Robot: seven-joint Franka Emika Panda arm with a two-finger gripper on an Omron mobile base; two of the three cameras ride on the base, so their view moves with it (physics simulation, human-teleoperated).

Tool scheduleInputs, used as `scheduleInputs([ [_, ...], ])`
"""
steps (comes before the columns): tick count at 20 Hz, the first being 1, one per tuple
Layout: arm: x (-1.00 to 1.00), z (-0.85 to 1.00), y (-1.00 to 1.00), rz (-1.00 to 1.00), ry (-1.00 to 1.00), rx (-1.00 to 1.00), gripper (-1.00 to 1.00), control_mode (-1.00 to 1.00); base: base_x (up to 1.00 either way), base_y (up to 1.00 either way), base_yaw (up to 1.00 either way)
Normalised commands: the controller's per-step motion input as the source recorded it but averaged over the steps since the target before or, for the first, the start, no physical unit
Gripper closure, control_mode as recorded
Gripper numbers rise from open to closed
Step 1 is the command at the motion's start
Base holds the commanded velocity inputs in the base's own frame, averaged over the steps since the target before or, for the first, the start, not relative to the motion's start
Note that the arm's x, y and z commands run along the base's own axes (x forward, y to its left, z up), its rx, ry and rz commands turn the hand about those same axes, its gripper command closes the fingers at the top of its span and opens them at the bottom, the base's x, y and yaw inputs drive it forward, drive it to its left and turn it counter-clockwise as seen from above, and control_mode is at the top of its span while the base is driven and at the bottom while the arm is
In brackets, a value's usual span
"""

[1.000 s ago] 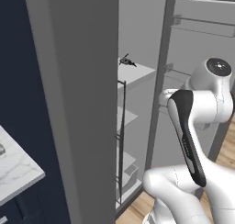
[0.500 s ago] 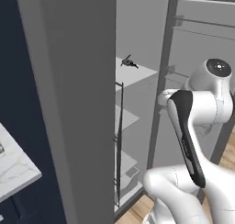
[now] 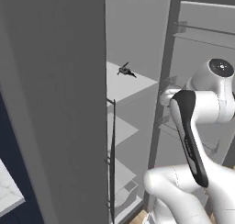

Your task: Take the cheese, fish, and avocado from the fridge and place them on the plate on the dining counter to create an appetizer plate.

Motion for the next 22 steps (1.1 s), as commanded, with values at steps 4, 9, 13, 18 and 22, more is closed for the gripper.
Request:
scheduleInputs([
  [4,0.00,0.00,0.00,0.00,0.00,0.00,-1.00,1.00,0.76,0.47,0.03],
  [9,0.00,0.00,0.00,0.00,0.00,0.00,-1.00,1.00,0.64,0.13,0.07],
  [13,0.00,0.00,0.00,0.00,0.00,0.00,-1.00,1.00,0.68,0.04,0.12],
  [18,0.00,0.00,0.00,0.00,0.00,0.00,-1.00,1.00,0.88,0.16,0.21],
  [22,0.00,0.00,0.00,0.00,0.00,0.00,-1.00,1.00,0.88,0.19,0.22],
])
